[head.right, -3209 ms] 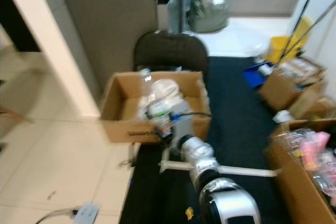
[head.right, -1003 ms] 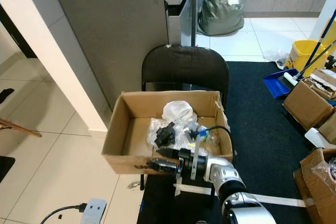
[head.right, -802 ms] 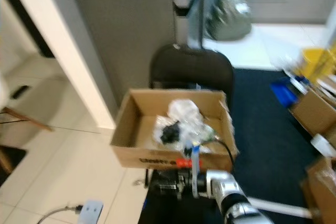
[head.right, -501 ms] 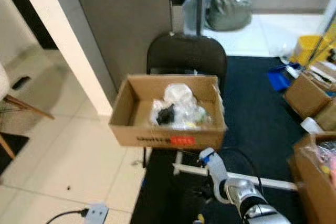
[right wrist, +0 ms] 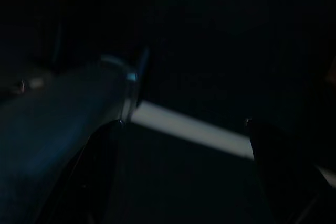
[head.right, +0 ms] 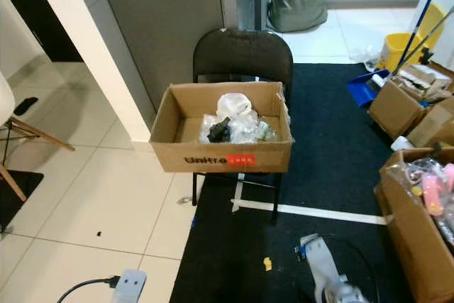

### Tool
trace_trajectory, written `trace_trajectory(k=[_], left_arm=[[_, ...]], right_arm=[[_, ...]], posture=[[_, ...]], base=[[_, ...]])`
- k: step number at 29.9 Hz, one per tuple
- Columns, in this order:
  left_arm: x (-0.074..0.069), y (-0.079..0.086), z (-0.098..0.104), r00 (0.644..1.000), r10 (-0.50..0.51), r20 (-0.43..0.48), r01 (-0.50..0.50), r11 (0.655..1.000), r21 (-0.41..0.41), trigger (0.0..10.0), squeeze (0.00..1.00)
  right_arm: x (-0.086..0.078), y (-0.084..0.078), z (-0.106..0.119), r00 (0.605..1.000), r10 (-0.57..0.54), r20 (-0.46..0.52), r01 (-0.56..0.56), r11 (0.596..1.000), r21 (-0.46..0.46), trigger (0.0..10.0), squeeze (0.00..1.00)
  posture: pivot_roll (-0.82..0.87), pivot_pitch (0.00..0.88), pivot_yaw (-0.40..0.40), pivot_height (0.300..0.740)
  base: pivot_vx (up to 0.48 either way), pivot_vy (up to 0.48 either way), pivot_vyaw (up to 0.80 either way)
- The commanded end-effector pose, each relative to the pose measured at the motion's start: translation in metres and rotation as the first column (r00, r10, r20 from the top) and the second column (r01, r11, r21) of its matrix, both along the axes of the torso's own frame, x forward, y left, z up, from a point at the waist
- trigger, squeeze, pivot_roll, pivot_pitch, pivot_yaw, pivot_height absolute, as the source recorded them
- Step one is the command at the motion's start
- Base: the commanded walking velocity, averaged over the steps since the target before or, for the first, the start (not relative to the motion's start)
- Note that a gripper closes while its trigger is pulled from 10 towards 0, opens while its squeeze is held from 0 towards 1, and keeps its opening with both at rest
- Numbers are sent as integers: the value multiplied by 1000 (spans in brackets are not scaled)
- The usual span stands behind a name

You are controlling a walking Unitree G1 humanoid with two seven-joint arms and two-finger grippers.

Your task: Picking trash to rubbish bin

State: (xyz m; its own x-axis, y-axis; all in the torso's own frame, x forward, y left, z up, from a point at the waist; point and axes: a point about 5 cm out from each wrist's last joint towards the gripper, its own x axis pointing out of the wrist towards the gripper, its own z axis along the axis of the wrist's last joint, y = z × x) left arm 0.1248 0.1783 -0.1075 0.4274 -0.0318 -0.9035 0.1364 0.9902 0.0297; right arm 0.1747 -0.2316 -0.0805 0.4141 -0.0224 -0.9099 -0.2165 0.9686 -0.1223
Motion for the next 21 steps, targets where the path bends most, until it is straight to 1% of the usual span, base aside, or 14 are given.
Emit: trace_trajectory(k=[1, 4, 5, 6, 7, 10, 21], left_arm=[[-15, -1, -5, 998, -6, -57, 5, 1000, -5, 10000, 0], [-14, -2, -5, 998, -6, -56, 6, 1000, -7, 10000, 0], [-14, -2, -5, 998, -6, -56, 6, 1000, -7, 10000, 0], [-14, -2, -5, 998, -8, -56, 7, 1000, -7, 10000, 0], [-14, -2, -5, 998, -8, -56, 7, 1000, -7, 10000, 0], [-13, -3, -5, 999, -7, -54, 7, 1000, -8, 10000, 0], [-12, -4, -4, 998, -16, -54, 15, 1000, -11, 10000, 0]], right_arm=[[-6, 6, -4, 1000, 15, -27, -15, 1000, -3, 10000, 0], [-17, 5, -9, 999, 1, -53, -2, 1000, -19, 10000, 0], [-17, 5, -9, 999, 1, -53, -2, 1000, -19, 10000, 0], [-23, 4, -11, 997, 6, -74, -8, 1000, -29, 10000, 0], [-23, 4, -11, 997, 6, -74, -8, 1000, -29, 10000, 0], [-32, 3, -14, 994, 25, -102, -29, 999, -40, 10000, 0], [-42, 3, -18, 991, 28, -129, -35, 998, -51, 10000, 0]], posture=[[-7, 44, 67, 740], [-10, 44, 64, 740], [-10, 44, 64, 740], [-11, 44, 62, 740], [-11, 44, 62, 740], [-12, 43, 60, 740], [-19, 35, 62, 740]], base=[[-379, 0, 0], [-376, 0, 0], [-379, 0, 0], [-379, 0, 0], [-379, 0, 0], [-376, 0, 0], [-372, 0, 0]])
